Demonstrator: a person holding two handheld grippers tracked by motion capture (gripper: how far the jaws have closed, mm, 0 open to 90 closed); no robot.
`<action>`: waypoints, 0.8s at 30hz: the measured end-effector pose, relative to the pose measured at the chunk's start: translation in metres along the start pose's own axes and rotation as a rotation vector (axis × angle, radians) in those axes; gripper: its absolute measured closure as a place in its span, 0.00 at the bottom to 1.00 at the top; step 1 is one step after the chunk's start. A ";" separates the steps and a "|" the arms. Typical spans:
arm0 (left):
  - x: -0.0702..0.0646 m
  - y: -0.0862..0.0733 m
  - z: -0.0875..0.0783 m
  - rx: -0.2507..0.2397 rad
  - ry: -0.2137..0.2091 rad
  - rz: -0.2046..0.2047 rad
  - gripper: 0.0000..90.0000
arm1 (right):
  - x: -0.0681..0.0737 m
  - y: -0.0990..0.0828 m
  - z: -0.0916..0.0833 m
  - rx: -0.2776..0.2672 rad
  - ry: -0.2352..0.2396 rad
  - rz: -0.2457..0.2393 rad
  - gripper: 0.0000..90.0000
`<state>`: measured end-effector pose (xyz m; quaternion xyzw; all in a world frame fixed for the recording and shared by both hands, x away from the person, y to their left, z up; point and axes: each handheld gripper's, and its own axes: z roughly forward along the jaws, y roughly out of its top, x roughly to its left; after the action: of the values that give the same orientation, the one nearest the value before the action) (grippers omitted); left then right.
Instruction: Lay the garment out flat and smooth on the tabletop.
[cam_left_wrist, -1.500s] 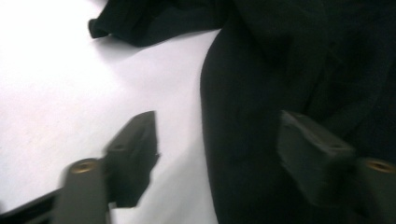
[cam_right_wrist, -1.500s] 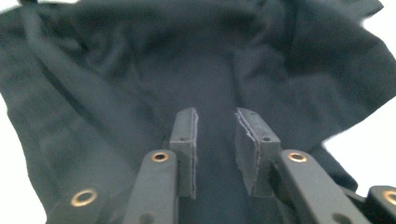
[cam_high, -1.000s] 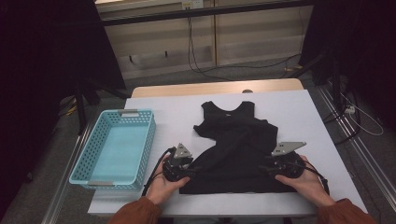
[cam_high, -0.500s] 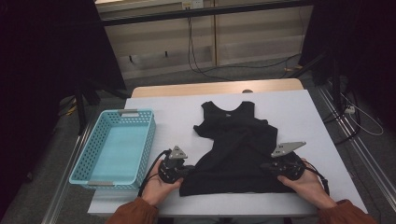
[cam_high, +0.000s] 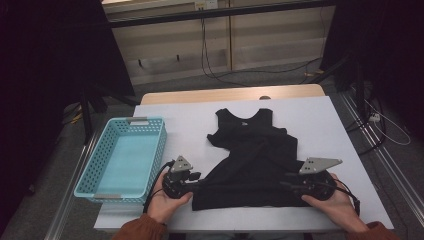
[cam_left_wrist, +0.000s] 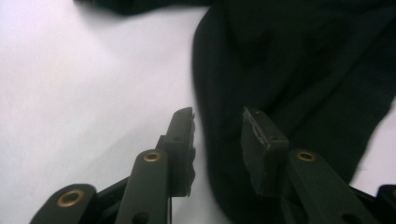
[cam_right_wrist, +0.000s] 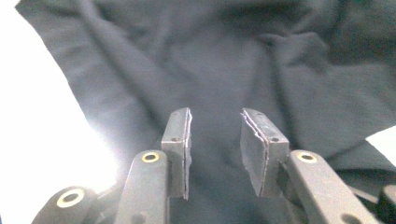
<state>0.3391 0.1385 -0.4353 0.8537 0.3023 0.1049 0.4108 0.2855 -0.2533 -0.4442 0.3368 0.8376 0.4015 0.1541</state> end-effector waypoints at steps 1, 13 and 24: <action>-0.004 0.001 -0.003 -0.011 -0.012 0.015 0.70 | 0.005 -0.001 -0.001 -0.002 0.016 -0.013 0.72; -0.044 -0.012 0.025 0.098 -0.157 0.152 0.55 | 0.035 -0.004 0.022 0.130 0.135 -0.130 0.52; -0.039 -0.014 0.026 0.118 -0.147 0.204 0.70 | 0.030 -0.002 0.026 0.128 0.064 -0.117 0.97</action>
<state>0.3133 0.1047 -0.4600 0.9081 0.1888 0.0653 0.3680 0.2763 -0.2186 -0.4615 0.2835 0.8843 0.3481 0.1286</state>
